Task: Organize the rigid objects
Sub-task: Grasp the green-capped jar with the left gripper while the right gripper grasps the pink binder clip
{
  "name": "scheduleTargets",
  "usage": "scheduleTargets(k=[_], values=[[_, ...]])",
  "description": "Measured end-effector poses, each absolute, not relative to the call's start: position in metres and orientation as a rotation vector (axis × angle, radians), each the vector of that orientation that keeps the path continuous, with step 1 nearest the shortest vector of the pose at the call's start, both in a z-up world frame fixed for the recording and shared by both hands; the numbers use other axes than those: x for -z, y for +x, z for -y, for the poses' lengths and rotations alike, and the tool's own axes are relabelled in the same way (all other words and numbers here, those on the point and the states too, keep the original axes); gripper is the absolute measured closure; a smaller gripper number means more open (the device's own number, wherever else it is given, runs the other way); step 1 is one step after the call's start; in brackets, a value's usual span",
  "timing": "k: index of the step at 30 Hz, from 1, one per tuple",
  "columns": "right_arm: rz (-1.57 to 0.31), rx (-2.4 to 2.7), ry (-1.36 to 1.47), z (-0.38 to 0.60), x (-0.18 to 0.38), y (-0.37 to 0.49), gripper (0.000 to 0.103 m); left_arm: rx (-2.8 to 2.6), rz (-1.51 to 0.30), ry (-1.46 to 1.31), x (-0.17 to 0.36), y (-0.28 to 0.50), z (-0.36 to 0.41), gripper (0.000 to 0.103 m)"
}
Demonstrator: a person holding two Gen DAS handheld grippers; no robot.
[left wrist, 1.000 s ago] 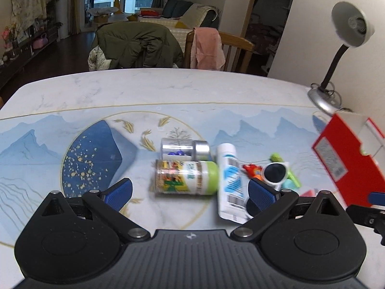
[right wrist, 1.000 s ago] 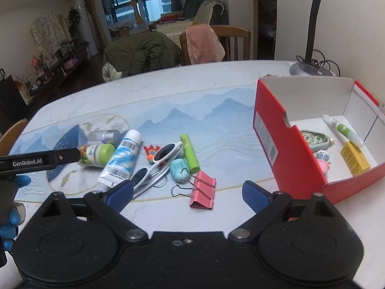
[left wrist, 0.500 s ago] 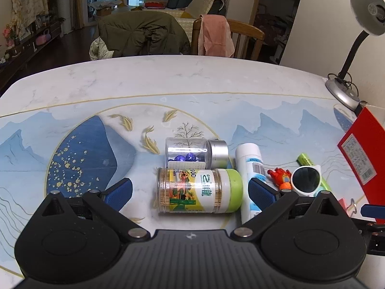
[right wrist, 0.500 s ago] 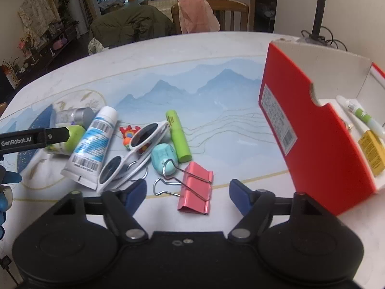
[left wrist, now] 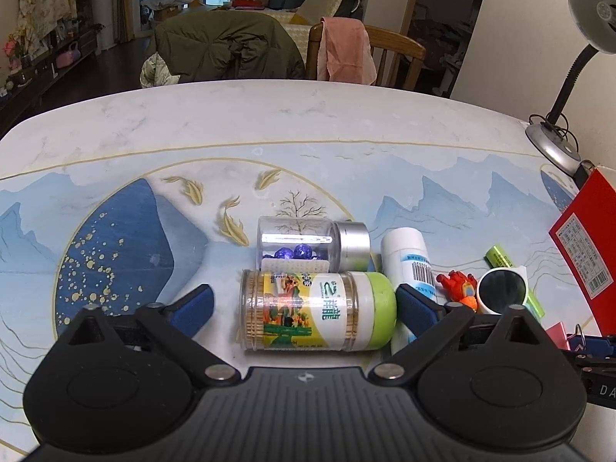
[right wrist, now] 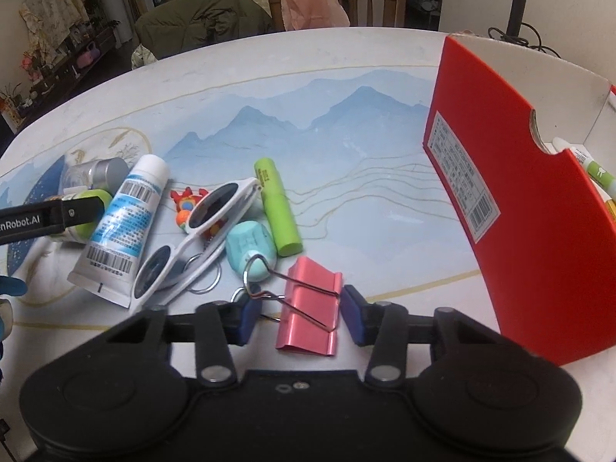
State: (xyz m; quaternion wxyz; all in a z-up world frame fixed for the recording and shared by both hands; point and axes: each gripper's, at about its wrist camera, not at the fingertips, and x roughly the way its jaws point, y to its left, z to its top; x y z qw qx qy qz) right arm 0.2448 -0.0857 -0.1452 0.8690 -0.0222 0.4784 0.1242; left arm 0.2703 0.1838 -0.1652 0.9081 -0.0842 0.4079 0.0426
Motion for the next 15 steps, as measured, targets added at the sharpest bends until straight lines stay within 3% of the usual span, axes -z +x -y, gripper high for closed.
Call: scheduleTargets(k=[3,6,15], values=[[-0.996,-0.260,-0.064,0.0850,0.1455,0.2450,0.071,-0.079,-0.839,-0.175,0.1641,0.2706,-0.1830,0.011],[-0.990,-0.262,-0.080,0.0834,0.1455,0.2439,0.072,-0.064,-0.836,-0.184,0.1629,0.2693,-0.1811,0.020],[-0.993,-0.273,-0.076,0.0844,0.1450,0.2404,0.072,-0.079,-0.841,-0.186,0.1602,0.2608,-0.1817,0.021]])
